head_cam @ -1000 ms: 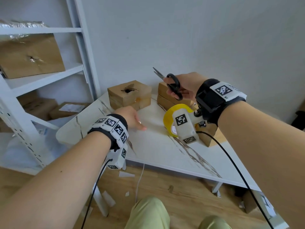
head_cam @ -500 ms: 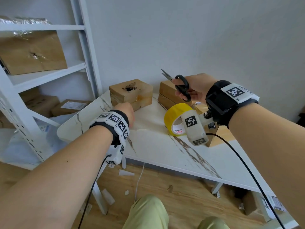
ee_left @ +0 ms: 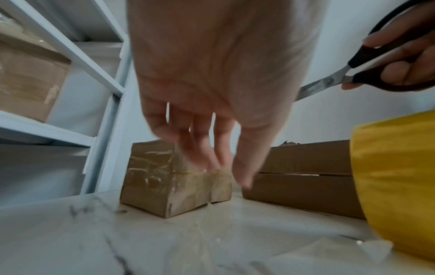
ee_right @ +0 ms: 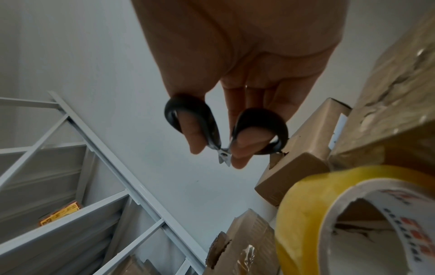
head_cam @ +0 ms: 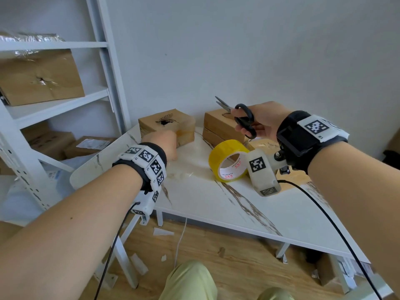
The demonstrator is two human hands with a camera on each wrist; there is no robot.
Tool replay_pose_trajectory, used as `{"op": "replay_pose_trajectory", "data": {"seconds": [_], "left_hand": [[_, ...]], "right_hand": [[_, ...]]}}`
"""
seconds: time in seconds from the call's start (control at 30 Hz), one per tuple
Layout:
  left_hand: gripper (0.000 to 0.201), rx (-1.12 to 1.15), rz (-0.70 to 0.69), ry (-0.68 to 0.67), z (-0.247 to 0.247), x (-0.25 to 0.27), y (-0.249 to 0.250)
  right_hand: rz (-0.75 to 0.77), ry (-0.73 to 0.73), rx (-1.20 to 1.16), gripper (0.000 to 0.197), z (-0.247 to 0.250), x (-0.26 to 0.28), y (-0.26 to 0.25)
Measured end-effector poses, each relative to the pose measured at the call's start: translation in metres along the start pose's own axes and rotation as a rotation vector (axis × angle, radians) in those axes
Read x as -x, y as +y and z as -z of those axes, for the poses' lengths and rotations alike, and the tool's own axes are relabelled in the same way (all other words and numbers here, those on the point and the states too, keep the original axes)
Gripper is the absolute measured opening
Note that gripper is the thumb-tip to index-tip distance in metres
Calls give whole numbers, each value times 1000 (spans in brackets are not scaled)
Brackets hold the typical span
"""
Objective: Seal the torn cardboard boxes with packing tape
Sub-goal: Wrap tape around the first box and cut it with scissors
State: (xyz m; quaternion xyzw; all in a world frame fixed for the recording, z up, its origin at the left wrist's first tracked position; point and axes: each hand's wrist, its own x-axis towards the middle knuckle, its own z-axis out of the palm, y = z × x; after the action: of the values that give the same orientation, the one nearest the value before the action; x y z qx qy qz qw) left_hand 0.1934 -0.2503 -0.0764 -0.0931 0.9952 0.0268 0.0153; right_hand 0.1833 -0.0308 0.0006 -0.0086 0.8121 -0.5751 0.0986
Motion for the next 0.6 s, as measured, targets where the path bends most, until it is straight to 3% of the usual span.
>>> {"op": "replay_pose_trajectory", "data": {"seconds": [0.07, 0.1, 0.27, 0.37, 0.5, 0.6], "left_hand": [[17, 100, -44, 199, 4, 2, 13], [22, 179, -75, 229, 6, 4, 22], [57, 561, -320, 40, 11, 6, 77], [67, 456, -426, -17, 8, 6, 94], [53, 340, -488, -68, 8, 12, 104], [57, 291, -496, -92, 6, 15, 108]], "right_hand": [[-5, 1, 27, 18, 6, 2, 4], [-4, 0, 40, 18, 9, 4, 6], [-13, -25, 108, 21, 25, 12, 15], [-21, -33, 136, 26, 43, 16, 20], [-52, -102, 227, 30, 58, 20, 30], [-80, -153, 231, 28, 62, 21, 40]]}}
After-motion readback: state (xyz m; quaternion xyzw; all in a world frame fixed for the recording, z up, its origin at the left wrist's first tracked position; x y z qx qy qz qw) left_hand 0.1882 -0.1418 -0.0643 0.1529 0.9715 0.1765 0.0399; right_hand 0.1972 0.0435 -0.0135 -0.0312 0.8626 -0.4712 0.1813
